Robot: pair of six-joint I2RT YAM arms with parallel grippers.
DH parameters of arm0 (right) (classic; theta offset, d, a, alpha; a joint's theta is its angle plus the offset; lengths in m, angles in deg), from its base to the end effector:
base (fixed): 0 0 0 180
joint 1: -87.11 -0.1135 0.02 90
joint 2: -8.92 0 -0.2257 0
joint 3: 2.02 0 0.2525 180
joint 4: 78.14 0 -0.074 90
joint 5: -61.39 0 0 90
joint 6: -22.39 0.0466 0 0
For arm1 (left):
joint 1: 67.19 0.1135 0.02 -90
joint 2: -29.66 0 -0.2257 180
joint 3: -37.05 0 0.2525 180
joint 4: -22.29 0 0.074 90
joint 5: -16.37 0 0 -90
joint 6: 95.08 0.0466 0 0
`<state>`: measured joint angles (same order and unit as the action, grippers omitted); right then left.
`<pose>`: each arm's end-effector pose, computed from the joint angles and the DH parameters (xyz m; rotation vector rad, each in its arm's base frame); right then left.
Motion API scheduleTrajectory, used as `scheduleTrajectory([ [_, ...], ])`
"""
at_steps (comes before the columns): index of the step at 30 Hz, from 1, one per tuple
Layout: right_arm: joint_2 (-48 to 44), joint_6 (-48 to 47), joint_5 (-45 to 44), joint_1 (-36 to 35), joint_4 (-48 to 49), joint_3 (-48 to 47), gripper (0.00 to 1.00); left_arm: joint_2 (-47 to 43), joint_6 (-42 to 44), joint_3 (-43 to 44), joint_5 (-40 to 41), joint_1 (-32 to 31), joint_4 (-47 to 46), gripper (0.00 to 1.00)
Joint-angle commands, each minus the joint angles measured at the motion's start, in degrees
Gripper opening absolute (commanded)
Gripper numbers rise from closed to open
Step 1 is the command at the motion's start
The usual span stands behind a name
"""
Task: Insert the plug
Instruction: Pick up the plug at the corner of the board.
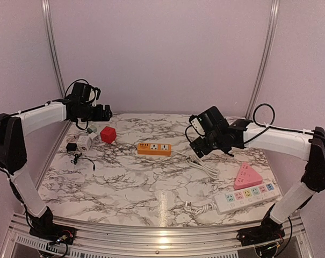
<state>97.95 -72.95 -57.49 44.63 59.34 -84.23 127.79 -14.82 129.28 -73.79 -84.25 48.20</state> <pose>0.2672 0.2142 0.2221 -0.7330 2.1957 -0.2906 0.3877 -0.1191 0.2474 0.1382 2.1342 -0.2787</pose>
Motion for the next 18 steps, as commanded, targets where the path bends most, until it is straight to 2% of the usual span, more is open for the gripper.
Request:
scheduleTrajectory([
  [1,-0.62,-1.26,1.16,0.17,6.09,1.59,0.98,7.77,5.81,7.11,-3.26,0.94,11.04,0.99],
  [5,-0.43,-1.42,0.76,0.2,6.0,1.14,0.98,10.12,6.26,8.29,-4.75,1.39,11.45,0.99],
  [12,-0.9,-1.69,0.92,0.19,6.69,2.09,0.99,11.53,8.97,9.7,-0.34,1.84,14.27,0.99],
  [18,0.14,-1.62,0.82,0.2,6.55,1.76,0.98,13.59,9.47,11.33,-0.66,2.08,16.04,0.99],
])
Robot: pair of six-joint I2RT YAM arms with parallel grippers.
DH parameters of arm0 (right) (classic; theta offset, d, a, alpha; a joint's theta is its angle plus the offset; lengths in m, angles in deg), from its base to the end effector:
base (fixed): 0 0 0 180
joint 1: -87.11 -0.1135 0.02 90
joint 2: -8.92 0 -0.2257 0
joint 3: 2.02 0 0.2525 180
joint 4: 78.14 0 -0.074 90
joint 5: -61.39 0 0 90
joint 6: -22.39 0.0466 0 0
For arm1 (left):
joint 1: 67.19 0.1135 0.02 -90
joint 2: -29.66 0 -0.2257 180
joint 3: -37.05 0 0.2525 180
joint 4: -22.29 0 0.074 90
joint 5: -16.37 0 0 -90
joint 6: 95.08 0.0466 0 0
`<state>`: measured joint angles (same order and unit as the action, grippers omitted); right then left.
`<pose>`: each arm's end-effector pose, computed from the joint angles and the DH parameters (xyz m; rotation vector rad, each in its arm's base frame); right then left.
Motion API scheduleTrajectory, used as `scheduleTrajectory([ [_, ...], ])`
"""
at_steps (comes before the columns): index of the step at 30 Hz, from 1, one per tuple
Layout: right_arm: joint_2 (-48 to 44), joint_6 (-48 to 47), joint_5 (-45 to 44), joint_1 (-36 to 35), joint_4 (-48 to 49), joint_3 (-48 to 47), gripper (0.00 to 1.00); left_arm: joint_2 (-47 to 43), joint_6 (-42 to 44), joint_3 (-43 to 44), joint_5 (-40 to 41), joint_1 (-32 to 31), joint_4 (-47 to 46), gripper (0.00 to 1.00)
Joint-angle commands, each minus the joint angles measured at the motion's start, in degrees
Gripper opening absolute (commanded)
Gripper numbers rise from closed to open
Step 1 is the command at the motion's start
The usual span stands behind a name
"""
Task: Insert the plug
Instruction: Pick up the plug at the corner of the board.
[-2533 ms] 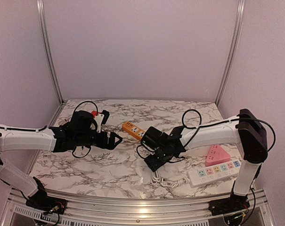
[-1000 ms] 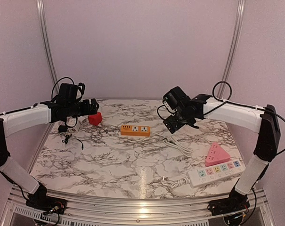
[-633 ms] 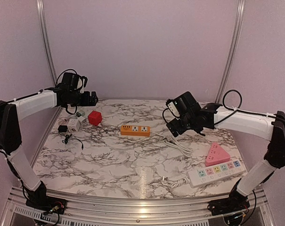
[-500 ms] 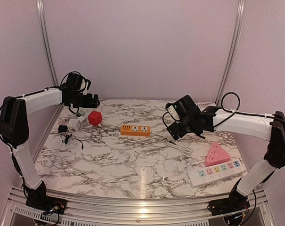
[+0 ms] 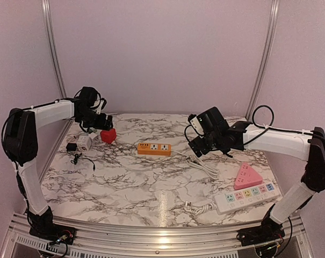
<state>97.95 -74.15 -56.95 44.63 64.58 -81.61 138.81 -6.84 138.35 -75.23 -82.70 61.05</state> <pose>0.2687 0.2161 0.2140 -0.7345 2.1589 -0.2672 0.4111 -0.1154 0.2046 0.2994 2.3723 -0.1758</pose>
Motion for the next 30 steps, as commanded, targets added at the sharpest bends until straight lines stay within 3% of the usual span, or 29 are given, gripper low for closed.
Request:
scheduleTrajectory([
  [1,0.32,-0.4,0.32,0.18,1.15,-0.94,0.99,3.28,2.29,2.72,0.21,0.56,3.2,0.99],
  [11,0.19,-0.18,0.07,0.16,0.94,-0.71,0.99,9.67,4.41,4.91,-4.62,1.08,-1.17,0.99],
  [22,-1.24,-0.31,-0.31,0.2,0.68,-0.24,0.99,14.3,5.81,10.32,-0.98,1.09,-0.15,0.98],
  [30,-0.44,-0.05,-0.09,0.2,0.32,-0.78,0.99,14.9,12.46,12.73,-1.67,1.18,0.87,0.99],
])
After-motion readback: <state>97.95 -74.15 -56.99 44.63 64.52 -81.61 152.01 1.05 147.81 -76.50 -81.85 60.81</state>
